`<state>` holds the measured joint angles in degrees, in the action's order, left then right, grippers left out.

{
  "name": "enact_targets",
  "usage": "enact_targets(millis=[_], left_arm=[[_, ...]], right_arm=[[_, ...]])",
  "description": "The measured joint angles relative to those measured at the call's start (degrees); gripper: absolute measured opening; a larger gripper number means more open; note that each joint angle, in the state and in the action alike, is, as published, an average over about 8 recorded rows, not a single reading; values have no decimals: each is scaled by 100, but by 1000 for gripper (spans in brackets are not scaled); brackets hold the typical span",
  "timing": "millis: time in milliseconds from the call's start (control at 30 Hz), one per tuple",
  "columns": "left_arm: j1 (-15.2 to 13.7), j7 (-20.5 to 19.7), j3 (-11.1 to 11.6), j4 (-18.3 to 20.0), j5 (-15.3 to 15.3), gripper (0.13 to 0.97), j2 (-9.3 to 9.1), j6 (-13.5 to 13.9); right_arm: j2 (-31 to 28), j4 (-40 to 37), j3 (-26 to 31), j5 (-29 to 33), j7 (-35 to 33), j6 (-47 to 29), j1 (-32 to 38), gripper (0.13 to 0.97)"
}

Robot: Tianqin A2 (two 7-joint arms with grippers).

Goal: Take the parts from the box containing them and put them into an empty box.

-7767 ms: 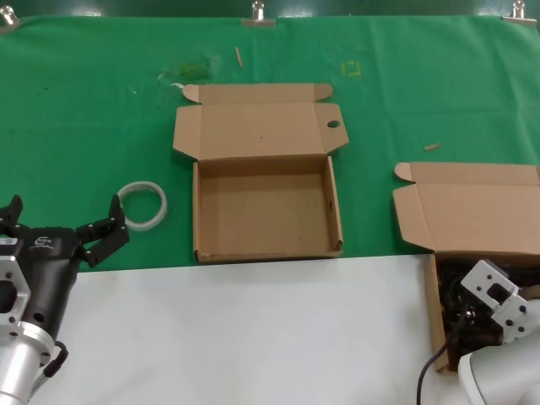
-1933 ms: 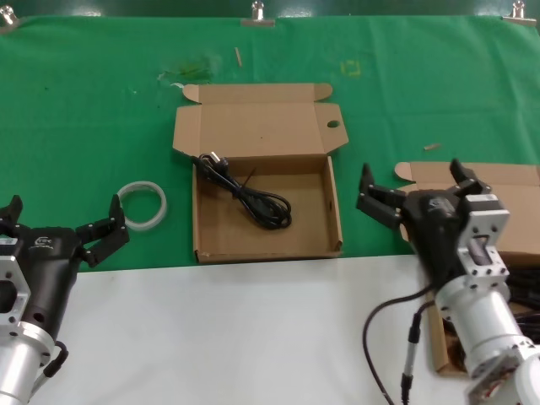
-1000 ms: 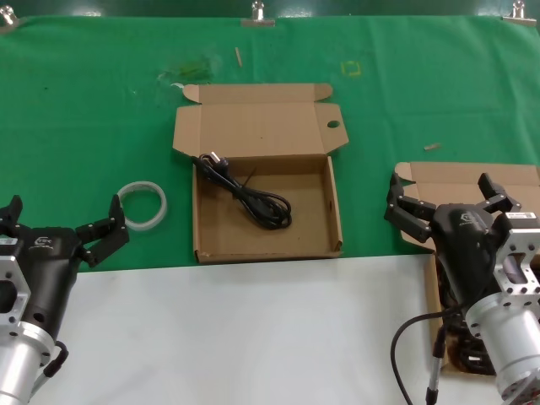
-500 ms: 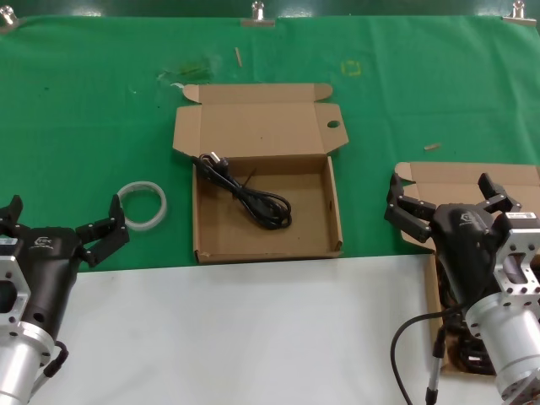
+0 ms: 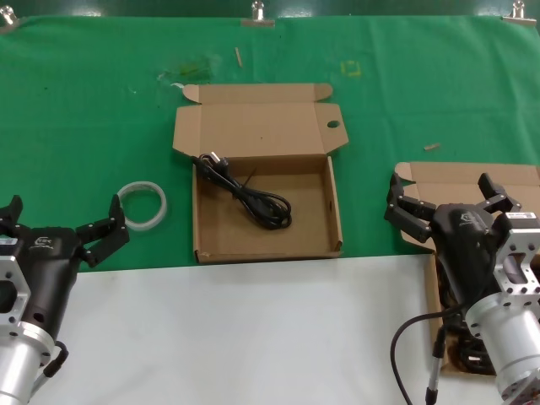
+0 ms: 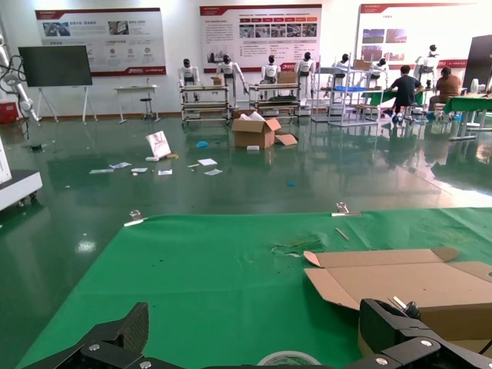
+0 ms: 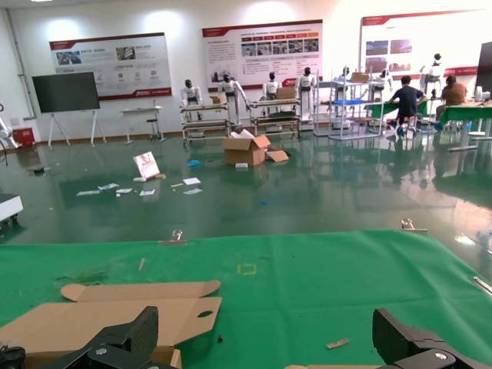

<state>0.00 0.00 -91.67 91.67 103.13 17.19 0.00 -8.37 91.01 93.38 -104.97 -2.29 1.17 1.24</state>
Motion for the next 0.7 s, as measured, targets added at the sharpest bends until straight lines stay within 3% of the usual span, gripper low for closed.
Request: enact_targets(millis=[700], left_arm=[[0,0,0,0,0,966,0,0]], right_arm=[[0,0,0,0,0,0,0,966]])
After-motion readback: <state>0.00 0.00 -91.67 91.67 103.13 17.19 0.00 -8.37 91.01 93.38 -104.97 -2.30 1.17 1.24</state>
